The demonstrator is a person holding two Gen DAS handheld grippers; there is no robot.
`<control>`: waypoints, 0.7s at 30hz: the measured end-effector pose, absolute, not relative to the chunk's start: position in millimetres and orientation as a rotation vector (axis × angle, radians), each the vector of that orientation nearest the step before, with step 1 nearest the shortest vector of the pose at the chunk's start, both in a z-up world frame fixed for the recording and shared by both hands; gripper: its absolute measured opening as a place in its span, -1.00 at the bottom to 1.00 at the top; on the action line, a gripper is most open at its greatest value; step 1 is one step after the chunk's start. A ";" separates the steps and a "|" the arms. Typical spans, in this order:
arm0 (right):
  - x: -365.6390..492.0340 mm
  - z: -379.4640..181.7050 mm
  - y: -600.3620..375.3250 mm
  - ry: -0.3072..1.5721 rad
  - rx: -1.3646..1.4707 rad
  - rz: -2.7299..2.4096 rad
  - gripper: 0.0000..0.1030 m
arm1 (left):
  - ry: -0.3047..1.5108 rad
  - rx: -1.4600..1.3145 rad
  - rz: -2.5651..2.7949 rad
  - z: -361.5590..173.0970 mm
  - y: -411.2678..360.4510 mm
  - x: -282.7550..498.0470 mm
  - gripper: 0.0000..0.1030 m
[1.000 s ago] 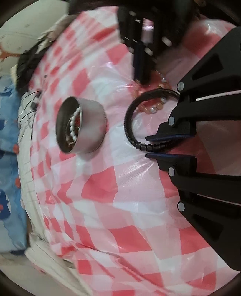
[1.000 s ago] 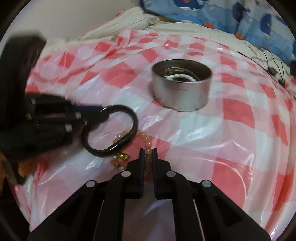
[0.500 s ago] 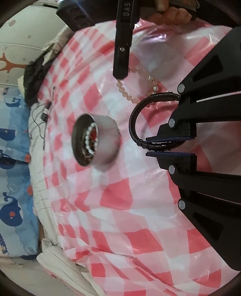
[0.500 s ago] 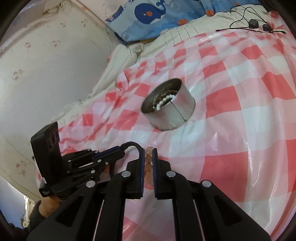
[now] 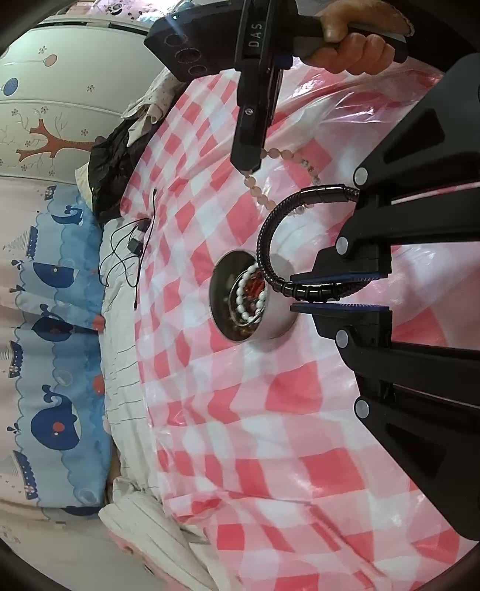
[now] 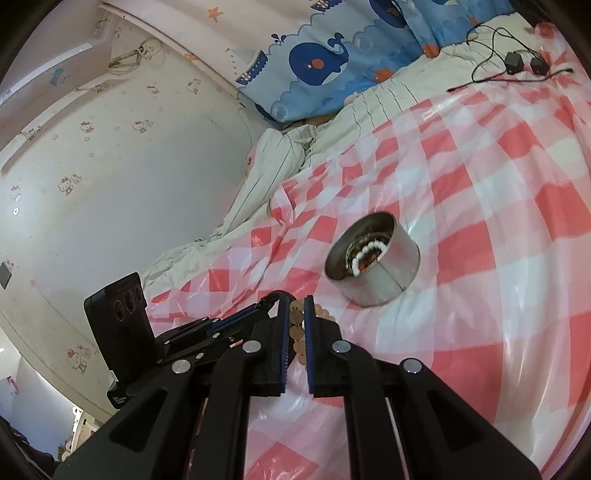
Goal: Organize jewelry
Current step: 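Carry both bracelets over the silver tin and open both grippers to drop them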
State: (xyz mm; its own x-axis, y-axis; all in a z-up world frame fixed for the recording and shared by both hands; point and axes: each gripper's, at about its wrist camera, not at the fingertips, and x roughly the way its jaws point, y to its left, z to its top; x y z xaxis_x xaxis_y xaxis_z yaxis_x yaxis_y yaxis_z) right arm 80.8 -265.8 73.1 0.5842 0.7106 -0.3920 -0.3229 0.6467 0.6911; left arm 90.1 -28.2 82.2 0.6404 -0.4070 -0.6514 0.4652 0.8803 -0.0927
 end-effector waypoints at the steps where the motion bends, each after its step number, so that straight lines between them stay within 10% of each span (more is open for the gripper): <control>1: 83.2 76.3 -266.8 0.708 0.605 0.647 -0.84 | 0.719 0.080 -0.494 84.4 -27.2 93.1 -0.84; 16: 151.4 114.9 -262.6 0.663 0.544 0.667 -0.84 | 0.755 0.062 -0.491 85.5 -61.7 186.2 -0.82; 21: 175.3 102.5 -254.4 0.700 0.540 0.665 -0.84 | 0.825 0.085 -0.467 59.5 -64.3 209.2 -0.53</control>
State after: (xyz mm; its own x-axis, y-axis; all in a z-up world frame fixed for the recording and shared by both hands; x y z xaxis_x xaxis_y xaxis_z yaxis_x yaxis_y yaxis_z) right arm 175.3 -254.4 102.5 0.5799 0.7077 -0.4036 -0.3667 0.6691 0.6464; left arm 209.2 -64.3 59.5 0.5835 -0.3668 -0.7245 0.4317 0.8958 -0.1058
